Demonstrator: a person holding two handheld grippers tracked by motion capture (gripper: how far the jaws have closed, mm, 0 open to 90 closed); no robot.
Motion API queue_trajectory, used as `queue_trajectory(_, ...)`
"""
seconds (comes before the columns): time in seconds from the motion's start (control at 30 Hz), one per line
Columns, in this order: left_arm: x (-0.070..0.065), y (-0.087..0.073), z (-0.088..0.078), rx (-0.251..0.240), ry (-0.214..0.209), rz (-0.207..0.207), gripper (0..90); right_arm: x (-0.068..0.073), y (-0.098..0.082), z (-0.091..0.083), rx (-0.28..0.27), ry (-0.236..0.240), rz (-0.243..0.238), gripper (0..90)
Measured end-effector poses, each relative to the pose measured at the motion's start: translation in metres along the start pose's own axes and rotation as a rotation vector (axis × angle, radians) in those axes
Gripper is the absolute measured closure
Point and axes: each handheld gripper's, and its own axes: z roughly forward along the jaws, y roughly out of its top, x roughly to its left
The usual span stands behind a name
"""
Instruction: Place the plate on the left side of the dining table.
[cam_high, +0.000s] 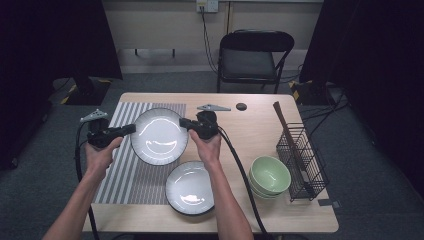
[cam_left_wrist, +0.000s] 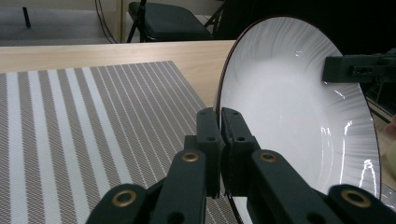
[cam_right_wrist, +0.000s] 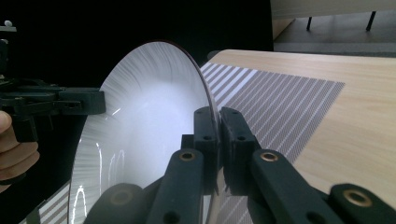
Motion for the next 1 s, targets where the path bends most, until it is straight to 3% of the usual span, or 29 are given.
queue_trajectory(0.37,0.029,0.003,-0.010,-0.002,0.049,-0.026,87.4,0.007,0.010,0.036,0.014,0.029,-0.010,86.0)
queue_trajectory(0.63,0.050,-0.009,-0.009,0.030,0.098,-0.060,87.5,0.006,0.000,0.069,0.053,0.039,0.002,86.0)
queue_trajectory(0.9,0.064,-0.025,-0.005,0.064,0.118,-0.109,87.6,0.000,-0.014,0.094,0.099,0.048,0.020,86.0)
queue_trajectory(1.0,0.068,-0.027,-0.002,0.075,0.140,-0.098,87.6,-0.001,-0.019,0.101,0.102,0.039,0.032,86.0)
